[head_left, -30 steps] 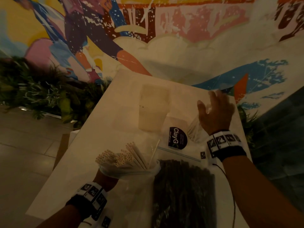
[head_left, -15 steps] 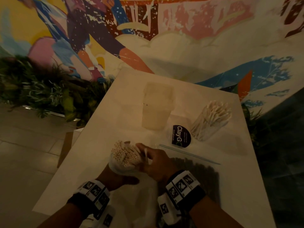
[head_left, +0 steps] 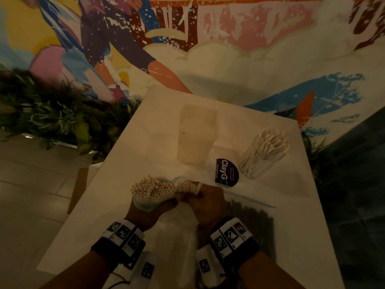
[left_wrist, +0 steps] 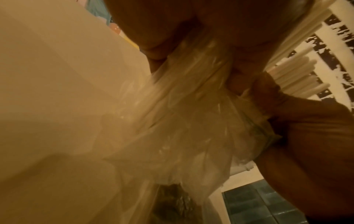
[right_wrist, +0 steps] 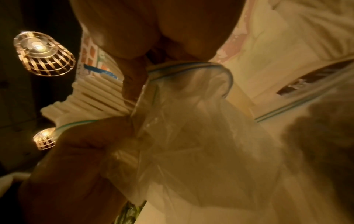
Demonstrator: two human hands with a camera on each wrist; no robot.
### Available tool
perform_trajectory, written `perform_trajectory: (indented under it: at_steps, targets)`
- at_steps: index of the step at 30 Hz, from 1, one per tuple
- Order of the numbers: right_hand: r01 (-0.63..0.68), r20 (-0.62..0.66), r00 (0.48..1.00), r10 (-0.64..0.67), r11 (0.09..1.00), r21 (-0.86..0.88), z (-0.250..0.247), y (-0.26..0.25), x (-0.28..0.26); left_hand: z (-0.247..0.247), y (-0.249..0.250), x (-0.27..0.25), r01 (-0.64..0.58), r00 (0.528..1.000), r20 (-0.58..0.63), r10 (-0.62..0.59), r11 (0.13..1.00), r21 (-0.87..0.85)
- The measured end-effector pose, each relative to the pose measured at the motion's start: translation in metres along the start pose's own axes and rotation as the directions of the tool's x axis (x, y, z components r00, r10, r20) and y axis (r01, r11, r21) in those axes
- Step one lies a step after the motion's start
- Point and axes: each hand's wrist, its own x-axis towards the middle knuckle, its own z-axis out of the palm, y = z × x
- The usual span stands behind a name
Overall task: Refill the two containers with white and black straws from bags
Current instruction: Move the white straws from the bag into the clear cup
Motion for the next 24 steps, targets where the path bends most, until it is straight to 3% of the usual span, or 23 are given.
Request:
perform_trajectory:
  at_steps: [2,6,12,16,18,21,24]
  targets:
    - [0.003,-0.047,0.999,-0.005,0.999,-0.038,-0.002,0.007,0.001,0.000,-0.006,-0.004,0.074,0.995,-0.073,-0.073,0.997,0.020]
    - [0.000,-0.071,0.997,-0.011,0.988,-0.154,-0.004,0.013,-0.001,0.003,-0.009,-0.010,0.038,0.999,-0.039,-0.036,0.999,0.035]
    - [0.022,0.036,0.999,-0.017,0.988,-0.150,-0.005,0.015,0.004,0.006,-0.020,-0.003,0.035,0.997,-0.069,-0.039,0.998,-0.060]
    - [0.123,-0.053,0.990,-0.131,0.984,-0.132,-0.009,0.010,0.010,0.005,-0.024,-0.002,0.062,0.991,-0.114,-0.072,0.994,-0.094]
    - [0.108,-0.094,0.988,-0.124,0.981,-0.162,-0.010,0.014,0.012,0.004,-0.027,-0.002,0.043,0.992,-0.115,-0.049,0.998,-0.052]
    - [-0.008,-0.074,0.997,-0.014,0.959,-0.283,-0.011,0.031,0.008,0.003,-0.031,-0.006,0.057,0.989,-0.137,-0.057,0.998,0.000]
    - [0.043,-0.087,0.993,-0.078,0.935,-0.351,-0.013,0.038,0.004,0.006,-0.027,-0.007,0.040,0.992,-0.118,-0.034,0.998,0.046]
